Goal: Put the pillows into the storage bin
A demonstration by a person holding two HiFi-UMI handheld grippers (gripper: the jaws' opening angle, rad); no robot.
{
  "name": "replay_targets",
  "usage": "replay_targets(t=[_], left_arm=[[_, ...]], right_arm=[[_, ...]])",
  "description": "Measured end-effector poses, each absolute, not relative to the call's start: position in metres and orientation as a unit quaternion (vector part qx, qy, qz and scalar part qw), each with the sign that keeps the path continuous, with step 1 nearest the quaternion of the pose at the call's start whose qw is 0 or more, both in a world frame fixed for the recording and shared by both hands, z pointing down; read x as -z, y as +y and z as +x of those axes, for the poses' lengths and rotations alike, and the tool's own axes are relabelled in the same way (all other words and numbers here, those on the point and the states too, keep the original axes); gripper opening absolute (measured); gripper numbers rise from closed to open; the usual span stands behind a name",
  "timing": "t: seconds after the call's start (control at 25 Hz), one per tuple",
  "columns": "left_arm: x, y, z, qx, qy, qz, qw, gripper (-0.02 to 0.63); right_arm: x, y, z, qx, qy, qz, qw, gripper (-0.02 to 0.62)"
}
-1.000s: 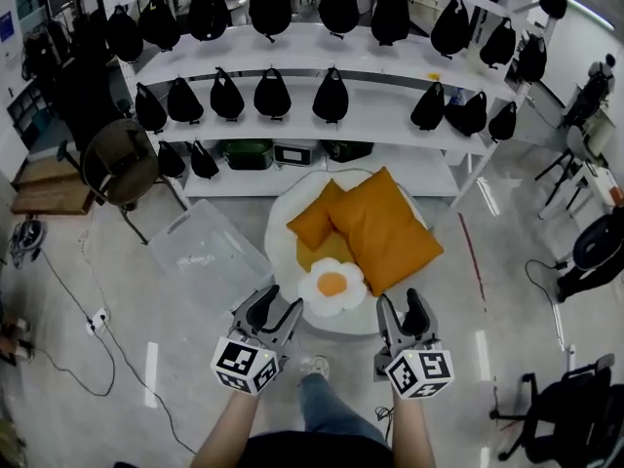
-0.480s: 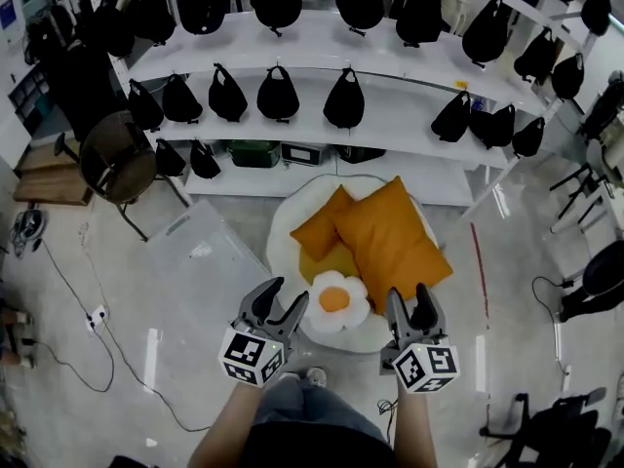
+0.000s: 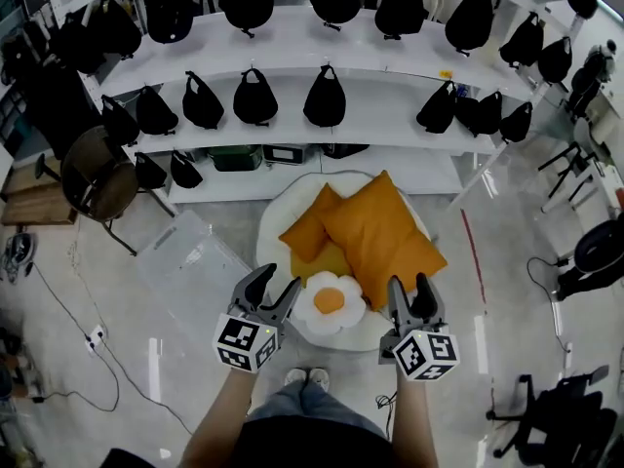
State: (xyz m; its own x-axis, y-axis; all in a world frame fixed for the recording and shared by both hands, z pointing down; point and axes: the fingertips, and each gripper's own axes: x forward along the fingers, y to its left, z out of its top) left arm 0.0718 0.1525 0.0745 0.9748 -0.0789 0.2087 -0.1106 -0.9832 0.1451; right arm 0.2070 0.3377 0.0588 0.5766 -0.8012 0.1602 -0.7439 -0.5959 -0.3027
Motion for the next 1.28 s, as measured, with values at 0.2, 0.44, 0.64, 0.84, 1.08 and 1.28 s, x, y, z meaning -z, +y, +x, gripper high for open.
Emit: replay_targets(t=[0.2, 0.44, 0.64, 0.84, 1.08, 1.28], left_arm=[[-0.111, 0.129, 0.108, -0.145, -0.037, 0.985, 0.083, 0.213], [-0.198, 0.099, 0.159, -0.188, -0.029, 0.978, 0.087, 0.212], [-0.319, 0.073, 0.192, -0.221, -0.036, 0.969, 0.105, 0.213], [-0.463, 0.068, 0.195, -0.267, -0.055, 0.951, 0.143, 0.213], [-0.627, 0.081, 0.185, -0.345, -0.048, 0.92, 0.177, 0.236], [-0.724, 0.107, 0.163, -0.405, -0.03, 0.892, 0.2, 0.284]], right_arm=[[-0.096, 0.326, 0.238, 0.18, 0.41, -0.887, 0.109, 0.25], [-0.191, 0.311, 0.284, 0.225, 0.386, -0.891, 0.084, 0.25], [-0.325, 0.296, 0.312, 0.274, 0.377, -0.883, 0.059, 0.25], [-0.479, 0.294, 0.306, 0.331, 0.377, -0.865, 0.031, 0.25], [-0.636, 0.297, 0.296, 0.385, 0.37, -0.845, -0.026, 0.25], [-0.722, 0.319, 0.285, 0.442, 0.346, -0.827, -0.046, 0.254]])
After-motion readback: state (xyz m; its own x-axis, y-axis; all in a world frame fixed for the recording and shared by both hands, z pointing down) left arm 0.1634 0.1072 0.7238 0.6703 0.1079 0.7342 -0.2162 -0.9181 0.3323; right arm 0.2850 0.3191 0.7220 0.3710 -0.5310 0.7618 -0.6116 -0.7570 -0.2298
